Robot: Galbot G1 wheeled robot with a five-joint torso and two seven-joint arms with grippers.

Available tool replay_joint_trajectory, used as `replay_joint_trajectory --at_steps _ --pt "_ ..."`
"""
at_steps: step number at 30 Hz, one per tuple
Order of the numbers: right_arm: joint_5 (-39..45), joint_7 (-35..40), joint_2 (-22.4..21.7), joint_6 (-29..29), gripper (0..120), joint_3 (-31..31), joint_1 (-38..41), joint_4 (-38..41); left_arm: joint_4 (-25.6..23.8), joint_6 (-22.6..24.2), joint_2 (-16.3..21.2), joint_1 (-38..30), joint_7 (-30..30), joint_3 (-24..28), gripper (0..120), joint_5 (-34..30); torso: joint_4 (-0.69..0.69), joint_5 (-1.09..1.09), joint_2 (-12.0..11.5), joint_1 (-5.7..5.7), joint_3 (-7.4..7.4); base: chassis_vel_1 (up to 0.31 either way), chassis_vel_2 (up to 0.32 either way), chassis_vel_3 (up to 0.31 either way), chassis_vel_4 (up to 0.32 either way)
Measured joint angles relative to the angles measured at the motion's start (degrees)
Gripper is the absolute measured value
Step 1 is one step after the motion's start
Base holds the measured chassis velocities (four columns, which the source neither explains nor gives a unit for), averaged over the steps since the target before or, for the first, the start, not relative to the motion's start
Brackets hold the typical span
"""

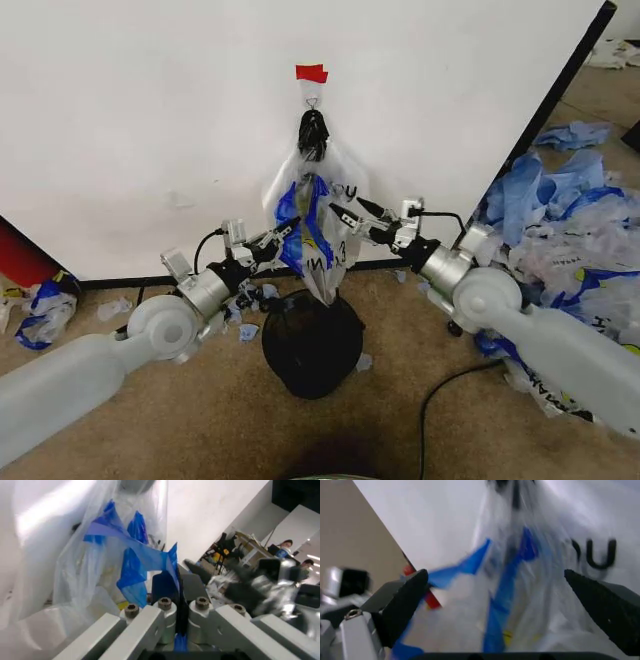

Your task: Pick up the garbage bag from the wall and place it over the trash bin.

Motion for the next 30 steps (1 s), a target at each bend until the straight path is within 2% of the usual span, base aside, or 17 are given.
replay_joint_trajectory --at_steps 3,7,13,15,18,21,30 --pt "-2.8 -1.2 1.7 0.1 99 -3.0 2.2 -2.9 -0.4 -0.3 0.8 2.0 0.0 -1.8 0 0.8 0.02 0.01 0.0 0.00 0.00 0.000 0.000 0.000 0.000" --pt "-3.0 -2.9 2.4 0.7 90 -3.4 2.6 -3.2 -0.6 -0.3 1.1 3.5 0.0 -2.8 0 1.4 0.01 -0.01 0.0 0.00 0.00 0.000 0.000 0.000 0.000" --pt "-5.4 -5.8 3.4 0.8 65 -4.6 3.5 -4.1 -0.9 -0.5 0.9 5.4 -0.2 -4.3 0 2.3 0.01 -0.01 0.0 -0.01 0.00 0.000 0.000 0.000 0.000" --pt "-5.8 -5.8 3.7 0.8 62 -4.8 3.5 -4.2 -1.0 -0.5 0.9 5.4 -0.3 -4.3 0 2.3 0.01 -0.01 0.0 -0.01 0.00 0.000 0.000 0.000 0.000" --pt "-7.0 -5.0 4.3 0.8 49 -5.8 3.7 -4.8 -1.0 -0.5 0.7 5.2 -0.4 -4.2 0 2.3 -0.01 0.00 0.0 -0.01 0.00 0.000 0.000 0.000 0.000" --pt "-7.7 -4.2 5.1 0.8 45 -6.8 4.5 -6.3 -1.1 -0.6 0.7 5.2 -0.4 -4.1 0 2.4 0.00 0.00 0.0 -0.01 0.00 0.000 0.000 0.000 0.000" --pt "-8.7 -3.9 7.8 0.8 45 -10.0 7.4 -10.0 -1.6 -0.7 0.7 5.2 -0.5 -3.9 0 2.4 0.01 -0.01 0.0 0.00 0.00 0.000 0.000 0.000 0.000"
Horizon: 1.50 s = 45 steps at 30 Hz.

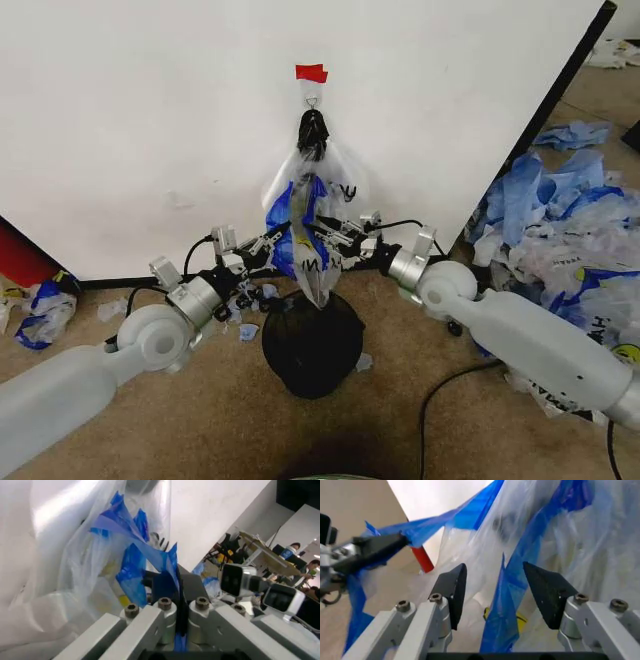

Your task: Pick up the garbage bag from the wall and place it over the trash bin.

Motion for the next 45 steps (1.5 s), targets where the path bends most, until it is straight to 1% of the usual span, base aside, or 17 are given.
replay_joint_trajectory --at_steps 6,15,21,24,29,30,33,34,35,37,45 --pt "-0.5 0.4 1.1 0.0 45 -1.1 0.7 -1.2 -0.3 -0.1 -0.1 0.0 -0.2 0.0 0 0.0 0.00 0.01 0.0 0.00 0.00 0.000 0.000 0.000 0.000" --pt "-1.7 2.5 1.1 0.0 44 -1.4 0.7 -1.5 -0.6 -0.4 -0.1 0.2 -0.3 0.0 0 0.5 0.00 0.01 0.0 0.00 0.00 0.000 0.000 0.000 0.000" --pt "-2.8 10.3 1.9 -2.6 44 -2.4 1.1 -1.0 -1.1 -0.8 -0.1 0.1 -0.8 0.8 0 0.9 0.00 0.01 0.0 0.00 0.00 0.000 0.000 0.000 0.000" --pt "-2.7 11.1 2.2 -2.7 44 -2.7 1.6 -1.1 -1.1 -0.9 0.0 0.1 -0.8 0.8 0 0.9 0.00 0.01 0.0 0.00 0.00 0.000 0.000 0.000 0.000" --pt "-2.6 11.3 3.1 -2.8 26 -3.1 2.2 -1.4 -1.4 -1.1 -0.1 0.5 -1.0 0.8 0 1.2 0.00 0.00 0.0 0.00 0.00 0.000 0.000 0.000 0.000" --pt "-2.6 11.3 3.1 -2.8 26 -3.1 2.2 -1.4 -1.4 -1.1 -0.1 0.5 -1.0 0.8 0 1.2 0.00 0.00 0.0 0.00 0.00 0.000 0.000 0.000 0.000" --pt "-3.0 11.4 3.4 -2.2 13 -3.5 2.1 -1.6 -1.5 -1.1 -0.1 0.7 -1.1 0.9 0 1.3 0.00 0.00 0.0 0.00 0.00 0.000 0.000 0.000 0.000" --pt "-3.1 11.4 3.4 -2.1 11 -3.6 2.0 -1.6 -1.5 -1.2 -0.1 0.7 -1.2 0.9 0 1.3 0.00 0.01 0.0 0.00 0.00 0.000 0.000 0.000 0.000" --pt "-3.1 11.4 3.5 -2.0 5 -3.6 2.0 -1.6 -1.6 -1.2 -0.1 0.7 -1.3 0.9 0 1.3 0.00 0.01 0.0 0.00 0.00 0.000 0.000 0.000 0.000" --pt "-3.1 11.4 3.4 -1.9 0 -3.6 1.9 -1.6 -1.7 -1.2 -0.1 0.7 -1.4 0.9 0 1.3 -0.01 0.01 0.0 0.00 0.00 0.000 0.000 0.000 0.000" --pt "-2.9 11.3 2.9 -1.5 0 -3.3 1.6 -1.3 -2.1 -1.3 0.1 1.2 -2.0 0.5 0 1.5 0.00 0.01 0.0 0.00 0.00 0.000 0.000 0.000 0.000"
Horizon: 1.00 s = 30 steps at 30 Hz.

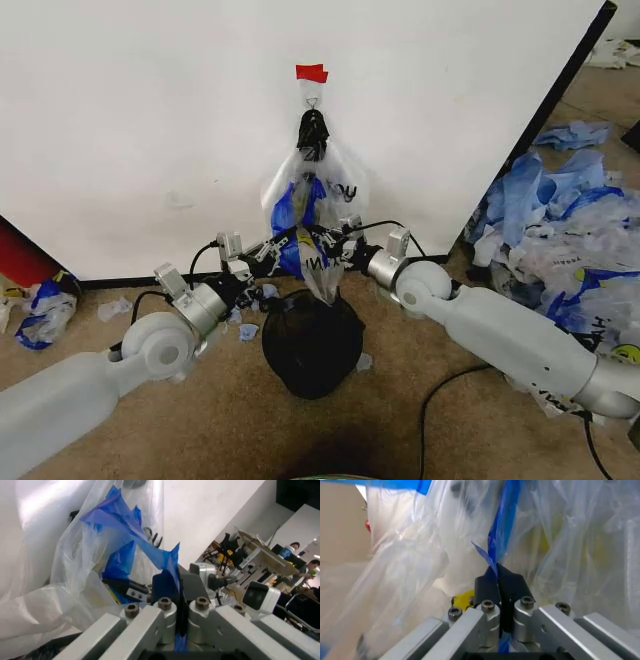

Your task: Pick up the garbage bag from the wall and place it over the trash bin.

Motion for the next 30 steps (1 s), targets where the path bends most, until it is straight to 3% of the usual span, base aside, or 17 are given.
replay_joint_trajectory --at_steps 7,14,20,30 --pt "3.5 -6.3 -1.1 3.6 0 3.5 -1.6 2.1 -0.1 -0.1 0.6 2.0 -0.4 -2.7 0 0.1 0.00 0.00 0.0 0.00 0.00 0.000 0.000 0.000 0.000" --pt "9.2 -12.4 -2.6 5.9 0 10.8 -6.7 4.7 -0.6 -0.1 1.4 5.8 -0.5 -7.5 0 0.3 -0.01 -0.01 0.0 0.00 0.00 0.000 0.000 0.000 0.000" --pt "15.4 -21.9 -5.0 8.0 0 19.1 -14.3 5.9 -2.3 -0.1 2.6 12.4 -0.5 -13.8 0 0.7 0.00 0.01 0.0 0.00 0.00 0.000 0.000 0.000 0.000" --pt "19.5 -33.1 -8.1 9.5 0 27.8 -22.2 9.8 -5.7 -0.4 4.0 19.1 -0.7 -20.5 0 1.2 0.00 0.00 0.0 -0.01 -0.01 0.000 0.000 0.000 0.000"
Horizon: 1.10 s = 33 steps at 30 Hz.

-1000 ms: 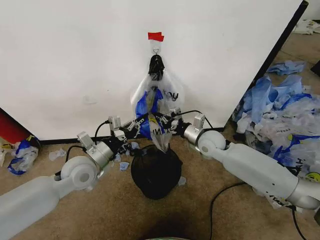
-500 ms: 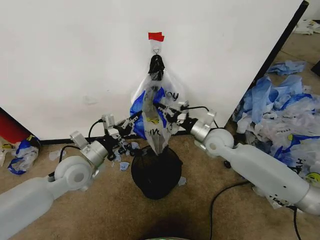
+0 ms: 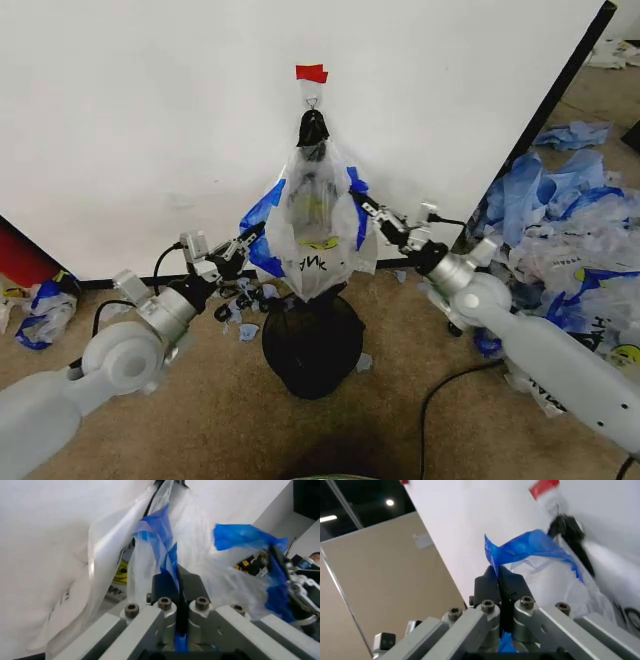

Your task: Pick up the garbage bag from the wall and place it over the trash bin.

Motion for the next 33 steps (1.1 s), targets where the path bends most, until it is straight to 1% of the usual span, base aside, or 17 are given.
replay_joint_trajectory --at_steps 4,9,13,15,19,23,24,27,33 --pt "-0.5 -1.5 -1.8 0.4 0 1.8 -3.7 3.3 -2.1 -0.8 0.3 1.9 -1.3 -1.1 0 1.2 -0.01 0.00 0.0 0.00 0.00 0.000 0.000 0.000 0.000" --pt "-2.7 -3.4 -4.0 0.7 0 1.3 -7.2 6.2 -4.7 -1.0 1.1 3.5 -2.7 -1.3 0 1.8 0.00 0.00 0.0 0.00 0.00 0.000 0.000 0.000 0.000" --pt "-4.9 -4.1 -5.0 1.2 0 0.5 -10.7 8.7 -7.3 -1.3 2.9 5.2 -4.0 -1.2 0 2.7 0.00 0.00 0.0 0.00 0.00 0.000 0.000 0.000 0.000" --pt "-5.0 -4.1 -5.0 1.2 0 0.4 -10.9 8.8 -7.5 -1.4 3.0 5.3 -4.1 -1.2 0 2.7 0.00 0.00 0.0 0.00 0.00 0.000 0.000 0.000 0.000" --pt "-5.8 -4.4 -5.4 1.3 0 0.2 -11.8 9.1 -8.5 -1.8 4.6 5.6 -4.8 -1.1 0 2.8 0.00 0.01 0.0 0.00 0.01 0.000 0.000 0.000 0.000" --pt "-6.8 -4.8 -6.2 1.6 0 0.2 -12.8 9.1 -9.3 -2.0 5.8 7.6 -4.9 -1.1 0 3.3 0.00 0.01 0.0 0.00 0.00 0.000 0.000 0.000 0.000" --pt "-7.2 -5.0 -6.8 1.8 0 0.2 -13.0 9.1 -9.3 -1.8 6.0 8.2 -4.9 -1.1 0 3.5 -0.01 -0.02 0.0 0.00 0.01 0.000 0.000 0.000 0.000" --pt "-7.4 -5.1 -7.0 1.8 0 0.2 -12.9 9.0 -9.3 -1.6 6.0 8.9 -4.9 -1.0 0 3.9 0.00 0.01 0.0 0.00 0.01 0.000 0.000 0.000 0.000" --pt "-8.4 -6.0 -7.0 1.8 0 -0.1 -13.2 8.3 -8.9 -1.4 5.3 10.7 -4.9 -1.0 0 4.7 -0.01 0.00 0.0 0.00 0.01 0.000 0.000 0.000 0.000"
